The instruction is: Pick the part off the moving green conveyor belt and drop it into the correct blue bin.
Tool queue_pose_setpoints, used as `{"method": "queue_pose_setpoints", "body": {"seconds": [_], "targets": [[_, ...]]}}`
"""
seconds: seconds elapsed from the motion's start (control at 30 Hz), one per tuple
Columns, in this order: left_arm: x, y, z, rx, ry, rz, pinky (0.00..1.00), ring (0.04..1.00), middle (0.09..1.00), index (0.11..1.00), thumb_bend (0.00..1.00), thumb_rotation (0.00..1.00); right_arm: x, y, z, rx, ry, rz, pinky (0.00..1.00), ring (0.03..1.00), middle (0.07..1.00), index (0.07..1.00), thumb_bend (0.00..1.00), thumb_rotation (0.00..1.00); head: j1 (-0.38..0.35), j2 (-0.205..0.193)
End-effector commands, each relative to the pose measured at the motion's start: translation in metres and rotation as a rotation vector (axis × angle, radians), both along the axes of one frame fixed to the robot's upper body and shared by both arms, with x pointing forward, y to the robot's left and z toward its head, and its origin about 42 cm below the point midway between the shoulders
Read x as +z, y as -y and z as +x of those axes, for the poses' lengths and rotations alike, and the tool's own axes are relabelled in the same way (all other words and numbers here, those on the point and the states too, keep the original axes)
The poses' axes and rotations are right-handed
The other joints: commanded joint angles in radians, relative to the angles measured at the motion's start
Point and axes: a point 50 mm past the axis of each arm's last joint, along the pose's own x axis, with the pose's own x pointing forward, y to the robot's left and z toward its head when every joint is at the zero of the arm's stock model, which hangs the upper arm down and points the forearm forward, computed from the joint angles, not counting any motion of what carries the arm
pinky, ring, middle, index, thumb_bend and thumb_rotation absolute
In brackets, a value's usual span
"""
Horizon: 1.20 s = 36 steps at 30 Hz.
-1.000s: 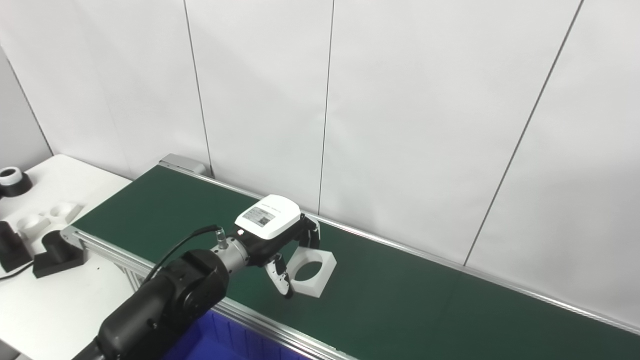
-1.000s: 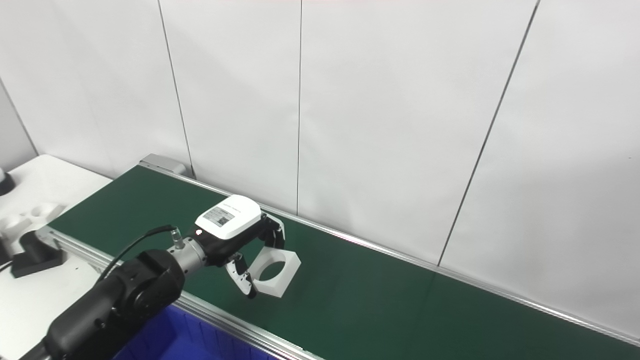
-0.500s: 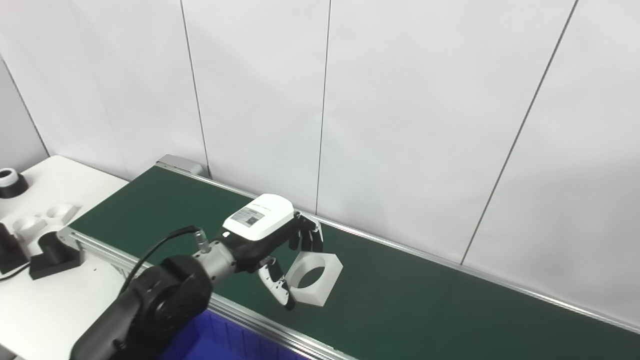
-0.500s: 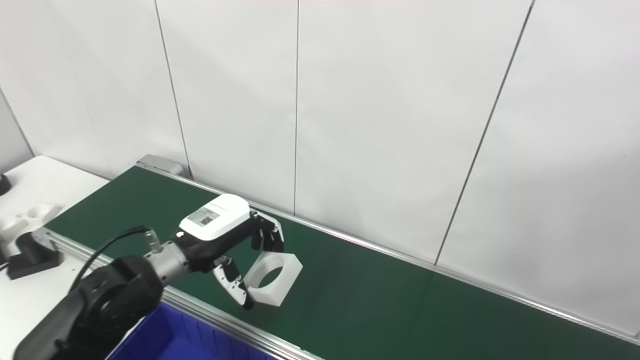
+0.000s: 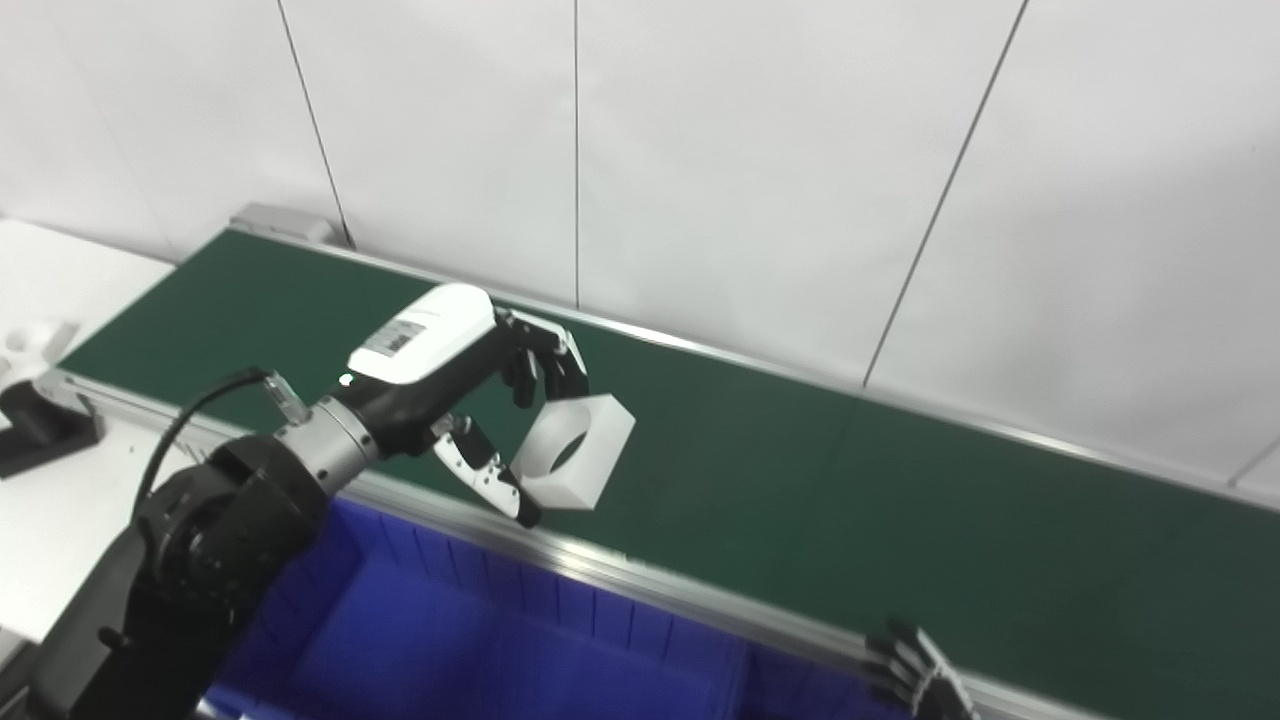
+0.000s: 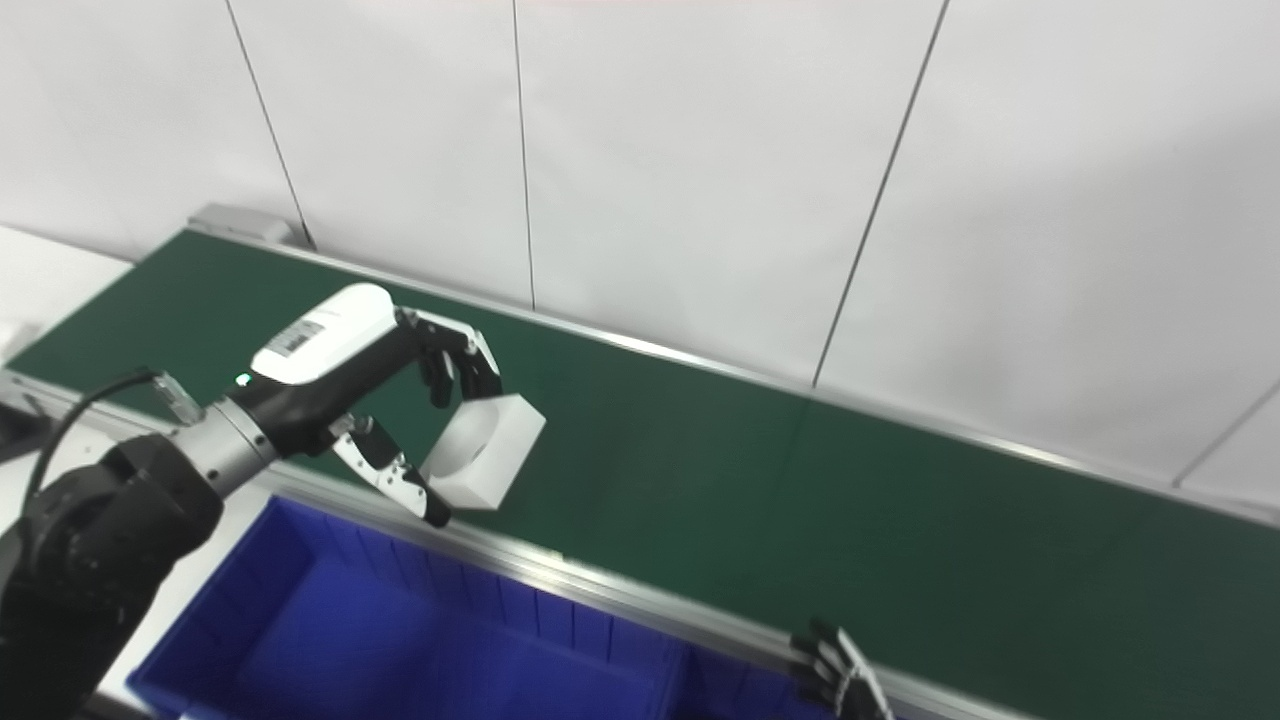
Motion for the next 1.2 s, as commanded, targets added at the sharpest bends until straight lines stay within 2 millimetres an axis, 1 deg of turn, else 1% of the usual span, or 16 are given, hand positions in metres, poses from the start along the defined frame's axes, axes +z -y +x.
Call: {"method": "queue_pose_setpoints", "body": {"seconds": [0.0, 0.03, 0.07, 0.17, 0.27, 0.3, 0.37, 0.47, 0.6, 0.83, 0.87, 0.97, 1.17], "targets": [[0.007, 0.0, -0.006, -0.001, 0.022, -0.001, 0.45, 0.435, 0.447, 0.514, 0.52, 0.0, 0.015, 0.001, 0.004, 0.016, 0.09, 0.024, 0.69, 0.745, 0.795, 0.853, 0.61, 0.63, 0.001, 0.007], [0.006, 0.0, -0.008, 0.0, 0.007, -0.01, 0.48, 0.457, 0.459, 0.507, 0.52, 0.0, 0.016, 0.002, 0.004, 0.016, 0.092, 0.024, 0.68, 0.742, 0.792, 0.85, 0.62, 0.63, 0.002, 0.011], [0.005, 0.0, -0.01, 0.001, -0.007, -0.02, 0.49, 0.465, 0.466, 0.502, 0.52, 0.0, 0.017, 0.003, 0.004, 0.015, 0.095, 0.024, 0.68, 0.738, 0.79, 0.848, 0.62, 0.63, 0.005, 0.021], [0.002, 0.001, -0.015, 0.004, -0.042, -0.033, 0.44, 0.448, 0.478, 0.491, 0.52, 0.0, 0.019, 0.005, 0.005, 0.017, 0.099, 0.029, 0.67, 0.733, 0.784, 0.843, 0.63, 0.63, 0.007, 0.03], [-0.002, 0.002, -0.02, 0.001, -0.066, -0.026, 0.42, 0.436, 0.478, 0.49, 0.52, 0.0, 0.02, 0.006, 0.006, 0.018, 0.103, 0.033, 0.67, 0.733, 0.783, 0.842, 0.63, 0.62, 0.01, 0.045], [-0.003, 0.003, -0.02, -0.001, -0.071, -0.022, 0.45, 0.446, 0.474, 0.493, 0.52, 0.0, 0.021, 0.006, 0.006, 0.018, 0.105, 0.032, 0.66, 0.728, 0.78, 0.84, 0.64, 0.62, 0.011, 0.046], [-0.007, 0.003, -0.023, -0.003, -0.088, -0.019, 0.48, 0.457, 0.468, 0.498, 0.52, 0.0, 0.022, 0.007, 0.007, 0.016, 0.108, 0.033, 0.66, 0.725, 0.778, 0.838, 0.64, 0.62, 0.013, 0.054], [-0.013, 0.005, -0.027, -0.006, -0.121, -0.026, 0.49, 0.462, 0.459, 0.502, 0.52, 0.0, 0.023, 0.008, 0.007, 0.012, 0.105, 0.033, 0.66, 0.725, 0.775, 0.836, 0.66, 0.63, 0.013, 0.068], [-0.024, 0.007, -0.033, -0.015, -0.164, -0.045, 0.49, 0.454, 0.454, 0.504, 0.52, 0.0, 0.026, 0.009, 0.007, 0.007, 0.106, 0.034, 0.66, 0.723, 0.773, 0.834, 0.67, 0.64, 0.011, 0.075], [-0.049, 0.011, -0.042, -0.005, -0.244, -0.057, 0.48, 0.44, 0.452, 0.508, 0.52, 0.0, 0.027, 0.014, 0.009, 0.003, 0.11, 0.03, 0.66, 0.723, 0.773, 0.832, 0.66, 0.64, 0.013, 0.087], [-0.052, 0.012, -0.043, -0.003, -0.254, -0.059, 0.44, 0.424, 0.447, 0.509, 0.52, 0.0, 0.027, 0.014, 0.009, 0.002, 0.11, 0.029, 0.66, 0.722, 0.772, 0.832, 0.66, 0.63, 0.013, 0.087], [-0.063, 0.014, -0.044, 0.0, -0.278, -0.062, 0.43, 0.415, 0.446, 0.508, 0.52, 0.0, 0.028, 0.015, 0.009, -0.003, 0.111, 0.025, 0.65, 0.718, 0.768, 0.83, 0.66, 0.63, 0.012, 0.086], [-0.092, 0.014, -0.04, 0.012, -0.316, -0.033, 0.48, 0.456, 0.45, 0.509, 0.52, 0.0, 0.027, 0.016, 0.01, -0.001, 0.111, 0.017, 0.65, 0.717, 0.77, 0.834, 0.66, 0.64, 0.018, 0.082]]}}
